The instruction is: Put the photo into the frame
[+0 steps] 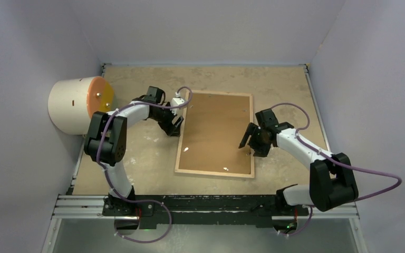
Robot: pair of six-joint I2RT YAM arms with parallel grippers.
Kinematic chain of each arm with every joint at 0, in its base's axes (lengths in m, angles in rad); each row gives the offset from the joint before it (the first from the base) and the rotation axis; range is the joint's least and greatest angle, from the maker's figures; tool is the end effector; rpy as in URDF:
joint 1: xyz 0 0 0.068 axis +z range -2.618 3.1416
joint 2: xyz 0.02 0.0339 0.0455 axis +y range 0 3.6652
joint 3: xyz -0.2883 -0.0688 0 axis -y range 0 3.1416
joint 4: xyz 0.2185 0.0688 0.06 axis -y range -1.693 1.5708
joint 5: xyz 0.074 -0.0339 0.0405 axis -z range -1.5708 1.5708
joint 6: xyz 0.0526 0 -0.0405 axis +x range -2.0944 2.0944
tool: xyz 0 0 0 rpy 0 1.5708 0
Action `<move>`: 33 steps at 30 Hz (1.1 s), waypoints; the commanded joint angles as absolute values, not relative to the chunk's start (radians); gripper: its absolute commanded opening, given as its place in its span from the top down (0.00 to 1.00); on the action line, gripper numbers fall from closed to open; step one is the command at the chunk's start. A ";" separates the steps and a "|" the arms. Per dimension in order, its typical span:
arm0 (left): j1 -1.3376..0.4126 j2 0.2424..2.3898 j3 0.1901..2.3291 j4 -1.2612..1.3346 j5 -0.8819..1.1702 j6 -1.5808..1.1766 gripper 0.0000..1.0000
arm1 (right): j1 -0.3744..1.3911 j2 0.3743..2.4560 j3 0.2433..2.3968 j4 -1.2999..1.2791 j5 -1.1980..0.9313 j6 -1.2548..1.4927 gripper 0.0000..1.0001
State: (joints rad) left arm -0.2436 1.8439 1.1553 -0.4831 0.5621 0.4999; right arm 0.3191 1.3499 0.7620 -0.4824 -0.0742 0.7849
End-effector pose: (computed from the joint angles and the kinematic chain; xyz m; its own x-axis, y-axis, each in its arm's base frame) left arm 0.3335 -0.1118 0.1894 -0.5906 0.5647 -0.5764 0.7841 0.5703 -0.2447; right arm 0.2196 0.0767 0.2126 -0.8343 0.4666 -0.2935 0.3435 0.8565 0.3852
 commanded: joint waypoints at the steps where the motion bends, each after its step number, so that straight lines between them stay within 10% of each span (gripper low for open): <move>1: -0.248 1.876 1.194 -0.478 0.646 0.471 0.23 | 0.314 1.327 0.725 -0.466 -0.120 0.784 0.26; 33: -0.293 1.902 1.166 -0.503 0.584 0.577 0.48 | 0.288 1.347 0.705 -0.397 -0.153 0.806 0.32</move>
